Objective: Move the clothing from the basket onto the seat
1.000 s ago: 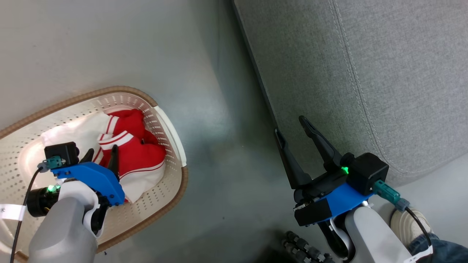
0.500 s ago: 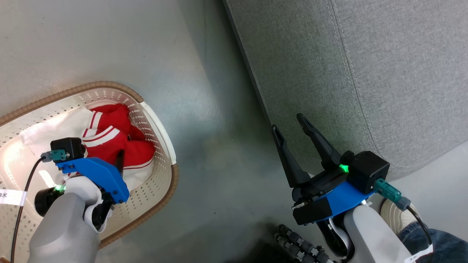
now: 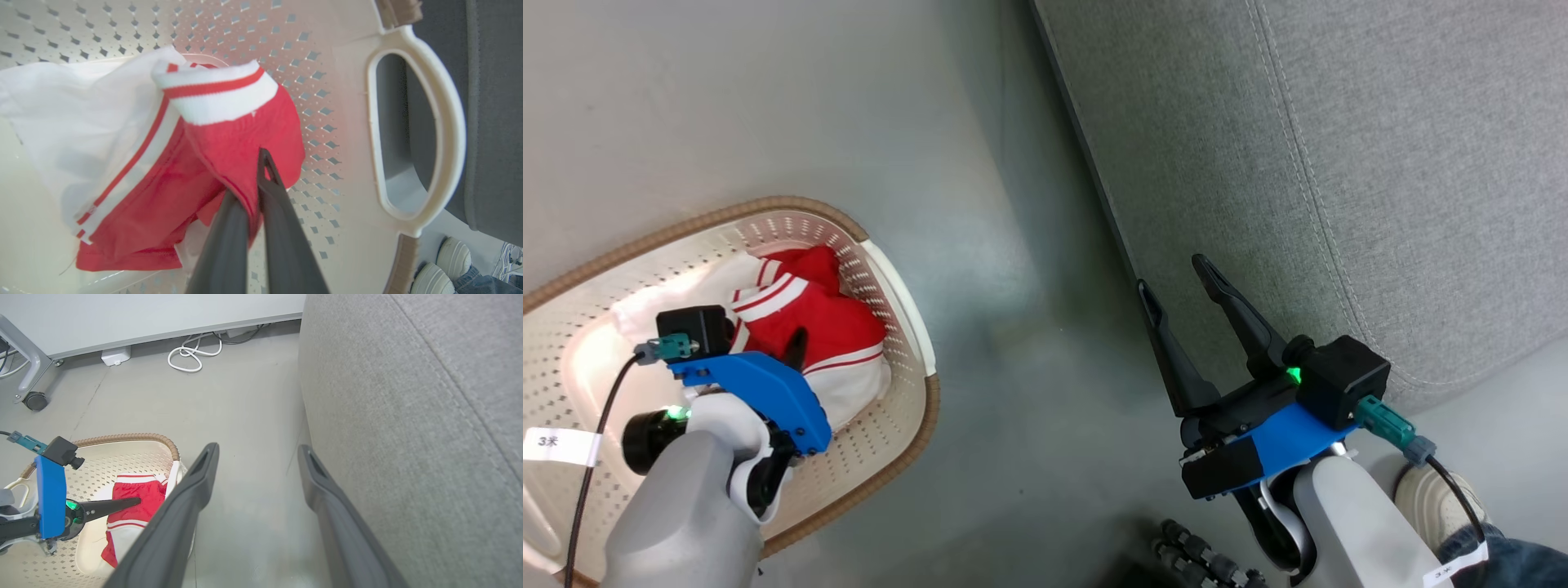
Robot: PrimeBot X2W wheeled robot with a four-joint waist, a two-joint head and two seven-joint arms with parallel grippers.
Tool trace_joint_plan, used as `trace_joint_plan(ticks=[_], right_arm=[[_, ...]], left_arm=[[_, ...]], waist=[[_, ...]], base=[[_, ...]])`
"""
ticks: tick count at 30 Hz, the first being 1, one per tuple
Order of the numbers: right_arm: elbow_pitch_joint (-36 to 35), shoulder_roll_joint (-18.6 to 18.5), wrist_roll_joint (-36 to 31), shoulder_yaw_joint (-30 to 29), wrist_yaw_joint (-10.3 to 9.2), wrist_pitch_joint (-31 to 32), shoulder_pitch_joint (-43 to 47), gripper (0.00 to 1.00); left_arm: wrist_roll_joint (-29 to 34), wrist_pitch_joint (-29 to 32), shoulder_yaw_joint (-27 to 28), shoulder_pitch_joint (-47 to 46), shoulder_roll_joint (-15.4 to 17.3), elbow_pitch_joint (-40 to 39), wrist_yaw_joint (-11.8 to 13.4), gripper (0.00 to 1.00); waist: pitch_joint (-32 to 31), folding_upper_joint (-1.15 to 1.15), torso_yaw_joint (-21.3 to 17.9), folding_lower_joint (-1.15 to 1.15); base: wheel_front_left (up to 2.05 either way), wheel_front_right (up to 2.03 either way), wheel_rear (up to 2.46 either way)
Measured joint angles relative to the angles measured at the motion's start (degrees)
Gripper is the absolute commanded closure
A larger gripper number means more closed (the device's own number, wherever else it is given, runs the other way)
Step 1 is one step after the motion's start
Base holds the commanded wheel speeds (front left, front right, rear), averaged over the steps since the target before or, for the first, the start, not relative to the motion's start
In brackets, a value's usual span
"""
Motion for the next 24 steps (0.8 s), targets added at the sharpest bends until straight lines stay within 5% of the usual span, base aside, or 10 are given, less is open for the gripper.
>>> trace_joint_plan(ticks=[24], right_arm=[[8.9,0.1,-8.5,-7.0,-0.01,3.6,7.0,0.0]], left_arm=[[-8.7,-8.3,-14.3,8.1,-3.8,-5.9,0.0,1.0]], waist=[[-26.5,0.0,9.1,-0.02]], base=[[0.0,0.0,0.0]])
